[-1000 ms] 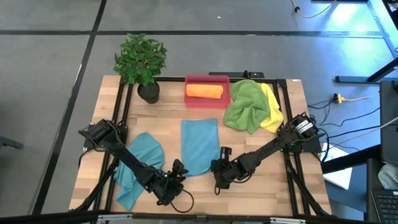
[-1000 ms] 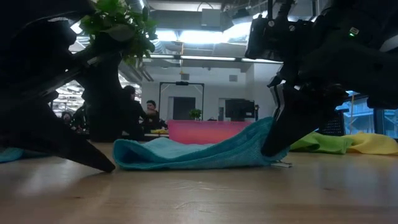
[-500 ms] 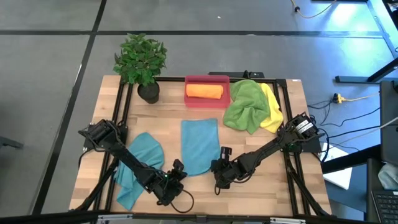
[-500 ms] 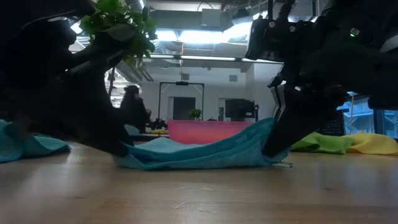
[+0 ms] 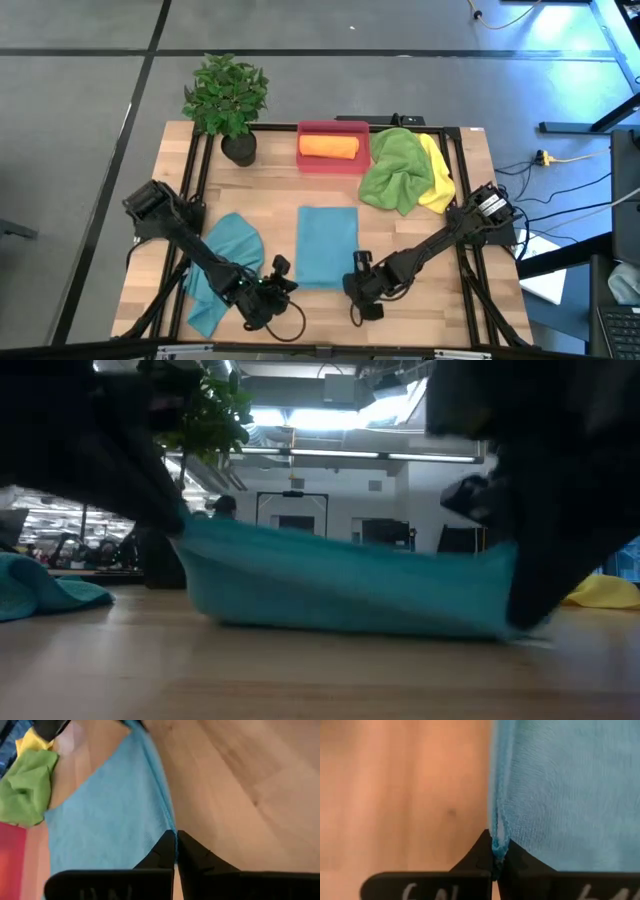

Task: Roll microfiber towels into tight, uniform cylinder then place into a basket
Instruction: Fold the right blue towel

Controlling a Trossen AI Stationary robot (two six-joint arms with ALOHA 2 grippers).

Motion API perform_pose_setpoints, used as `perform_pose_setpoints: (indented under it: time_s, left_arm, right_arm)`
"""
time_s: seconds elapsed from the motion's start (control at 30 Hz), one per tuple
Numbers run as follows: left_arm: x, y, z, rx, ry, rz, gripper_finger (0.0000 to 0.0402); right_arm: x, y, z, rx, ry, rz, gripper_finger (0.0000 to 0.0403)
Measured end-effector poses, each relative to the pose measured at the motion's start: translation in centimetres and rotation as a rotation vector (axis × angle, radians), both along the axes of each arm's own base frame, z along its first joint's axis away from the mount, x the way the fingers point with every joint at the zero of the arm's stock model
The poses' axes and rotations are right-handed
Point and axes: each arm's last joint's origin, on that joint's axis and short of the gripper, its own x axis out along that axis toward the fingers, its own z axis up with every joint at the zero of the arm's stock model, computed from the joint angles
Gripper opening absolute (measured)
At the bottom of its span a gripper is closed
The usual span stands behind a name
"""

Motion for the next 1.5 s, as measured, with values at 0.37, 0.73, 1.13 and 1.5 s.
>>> perform_pose_setpoints:
  time_s: [0.37, 0.73, 1.13, 1.5]
  left_arm:
    - [-0.2, -0.7, 4.0, -0.116, -0.063, -0.033, 0.0000]
    - [0.3, 1.2, 5.9, -0.168, -0.015, 0.040, 0.0000]
    - [3.2, 7.5, 4.6, -0.147, 0.089, 0.196, 0.0000]
    - [4.3, 12.0, 3.5, -0.105, 0.132, 0.295, 0.0000]
  right_arm:
    - [-0.2, 1.8, 6.1, 0.095, -0.153, 0.069, 0.0004]
    - [-1.3, 0.1, 8.2, 0.064, -0.142, -0.070, 0.0004]
    - [-2.0, -4.1, 3.2, -0.005, -0.035, -0.282, 0.0004]
    - [-1.5, -6.6, 2.4, -0.105, -0.065, -0.381, 0.0004]
